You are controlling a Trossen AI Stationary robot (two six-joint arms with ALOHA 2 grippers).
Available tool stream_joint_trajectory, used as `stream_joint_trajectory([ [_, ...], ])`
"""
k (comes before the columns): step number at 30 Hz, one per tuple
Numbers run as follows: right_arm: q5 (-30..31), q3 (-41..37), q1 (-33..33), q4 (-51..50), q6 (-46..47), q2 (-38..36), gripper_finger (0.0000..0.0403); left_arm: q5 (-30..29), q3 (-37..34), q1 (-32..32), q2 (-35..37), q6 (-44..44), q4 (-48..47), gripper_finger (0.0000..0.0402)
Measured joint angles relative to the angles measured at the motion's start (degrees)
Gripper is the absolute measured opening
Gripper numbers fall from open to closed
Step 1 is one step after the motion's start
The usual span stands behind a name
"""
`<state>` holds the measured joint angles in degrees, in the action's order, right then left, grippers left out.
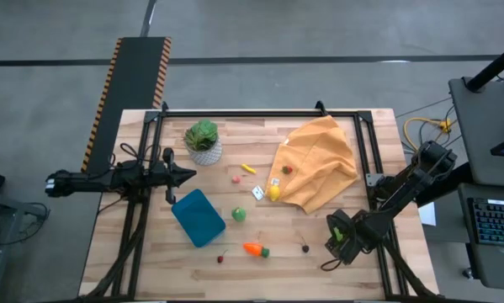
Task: Pick and placing Produce into tupperware
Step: Put the green melon into the blue bin
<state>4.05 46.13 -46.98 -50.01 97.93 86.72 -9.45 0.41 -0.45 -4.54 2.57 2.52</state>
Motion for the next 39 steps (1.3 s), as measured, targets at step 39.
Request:
stream_joint_trajectory([
  [39,-2.7,-1.0,0.0,1.4,-0.4,0.0,0.0256,0.0,0.0,0.0,-0.4,0.1,0.0,0.0000],
])
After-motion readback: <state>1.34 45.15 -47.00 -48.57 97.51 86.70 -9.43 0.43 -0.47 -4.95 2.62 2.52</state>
